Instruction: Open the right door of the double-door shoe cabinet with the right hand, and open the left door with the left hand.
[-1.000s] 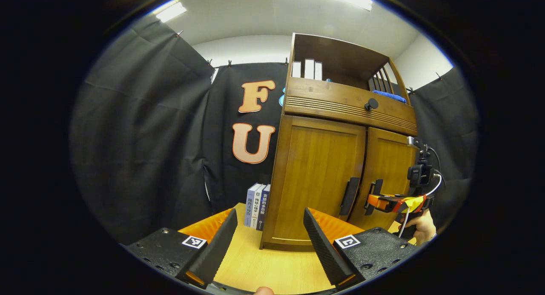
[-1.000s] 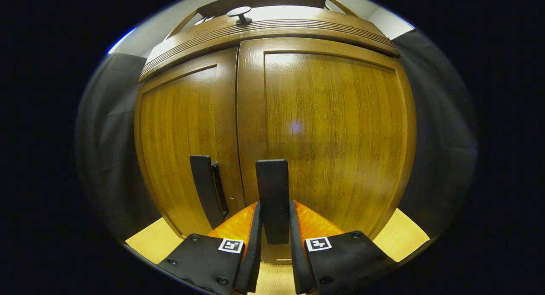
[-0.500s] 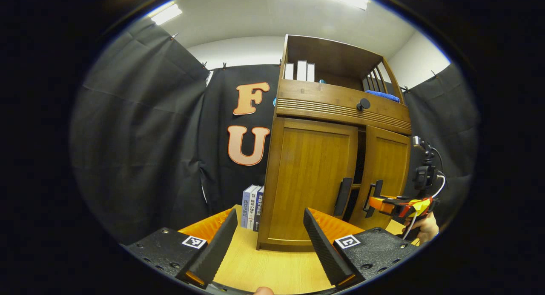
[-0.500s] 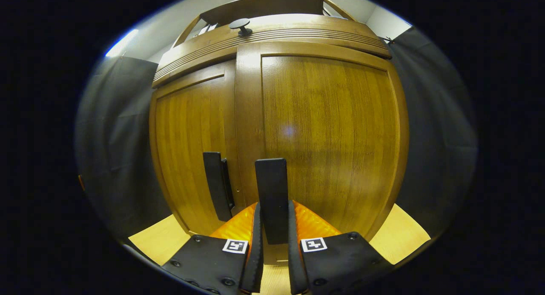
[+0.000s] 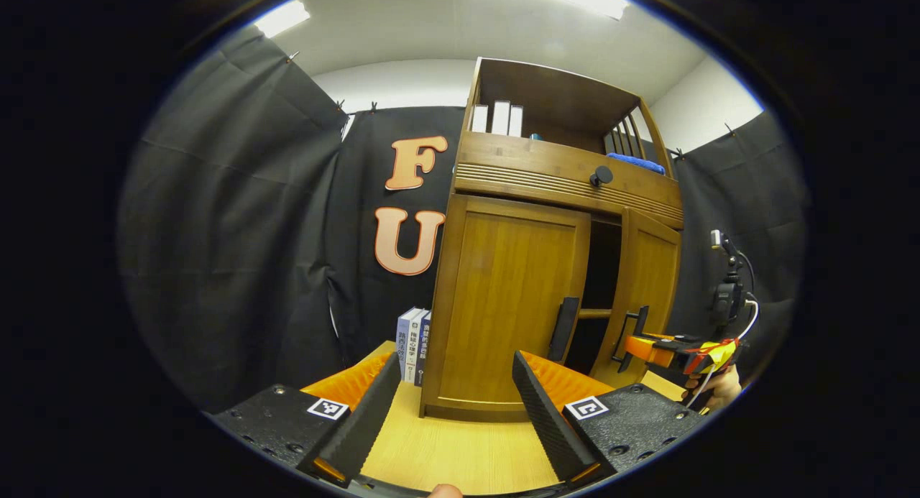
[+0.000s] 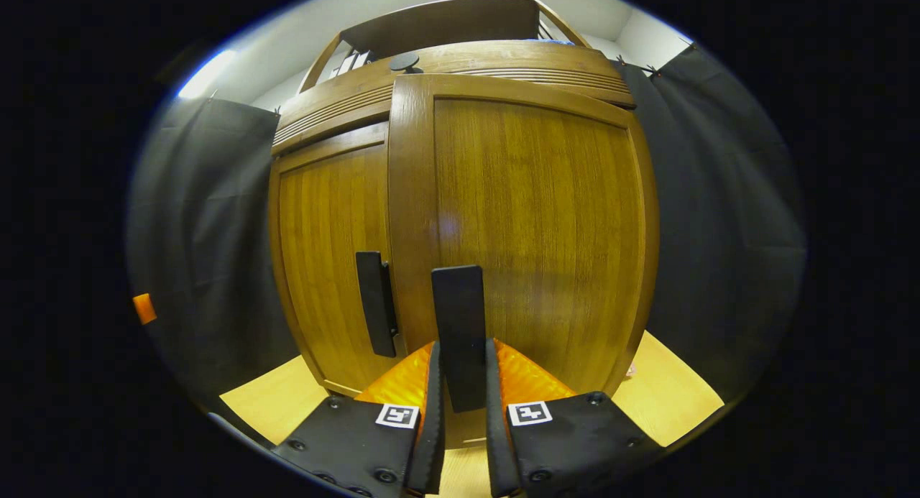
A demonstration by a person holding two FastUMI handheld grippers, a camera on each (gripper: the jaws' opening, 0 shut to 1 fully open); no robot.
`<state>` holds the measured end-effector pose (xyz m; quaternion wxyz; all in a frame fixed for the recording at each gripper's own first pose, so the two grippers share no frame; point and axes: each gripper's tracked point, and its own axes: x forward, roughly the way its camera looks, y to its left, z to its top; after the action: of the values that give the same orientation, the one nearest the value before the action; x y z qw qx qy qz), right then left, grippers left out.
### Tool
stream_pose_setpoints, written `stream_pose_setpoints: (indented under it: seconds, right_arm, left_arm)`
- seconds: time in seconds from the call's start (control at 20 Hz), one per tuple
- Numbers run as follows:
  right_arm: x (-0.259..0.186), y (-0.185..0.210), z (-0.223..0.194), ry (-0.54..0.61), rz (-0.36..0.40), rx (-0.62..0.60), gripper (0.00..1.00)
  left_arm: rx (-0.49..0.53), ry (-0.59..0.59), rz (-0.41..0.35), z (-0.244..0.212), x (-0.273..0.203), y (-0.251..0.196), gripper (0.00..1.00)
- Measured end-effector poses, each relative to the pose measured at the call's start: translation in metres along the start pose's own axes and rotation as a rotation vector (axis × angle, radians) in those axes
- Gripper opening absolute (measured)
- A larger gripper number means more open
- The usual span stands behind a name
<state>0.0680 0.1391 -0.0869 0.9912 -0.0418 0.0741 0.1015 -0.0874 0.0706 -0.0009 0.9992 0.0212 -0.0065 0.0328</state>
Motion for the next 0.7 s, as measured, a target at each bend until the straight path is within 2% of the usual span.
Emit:
stream_pose_setpoints:
  seconds: [0.05,0.15,0.25,0.35,0.4,0.5,0.6,0.7]
  right_arm:
    - [0.004,0.0,0.001,-0.005,-0.012,-0.005,0.36]
    - [0.015,0.003,0.0,-0.011,-0.037,-0.023,0.28]
    - [0.029,0.005,0.001,-0.011,-0.056,-0.041,0.36]
    - [0.039,0.006,0.002,-0.012,-0.067,-0.042,0.32]
    - [0.044,0.007,0.002,-0.014,-0.073,-0.046,0.36]
    - [0.052,0.007,0.002,-0.015,-0.086,-0.058,0.32]
    - [0.06,0.008,0.003,-0.015,-0.096,-0.065,0.36]
    - [0.066,0.008,0.004,-0.012,-0.101,-0.062,0.29]
  left_arm:
    - [0.0,-0.006,0.001,0.001,0.0,0.001,0.94]
    - [0.002,-0.006,0.009,0.0,-0.001,0.004,0.92]
    - [-0.003,-0.001,0.011,-0.002,-0.002,0.005,0.92]
    - [-0.008,0.007,0.01,-0.005,0.001,0.006,0.92]
    - [-0.008,0.011,0.012,-0.007,0.001,0.007,0.92]
    - [-0.009,0.016,0.018,-0.009,0.004,0.01,0.95]
    - [-0.011,0.016,0.019,-0.01,0.004,0.01,0.92]
    - [-0.01,0.017,0.019,-0.011,0.004,0.011,0.92]
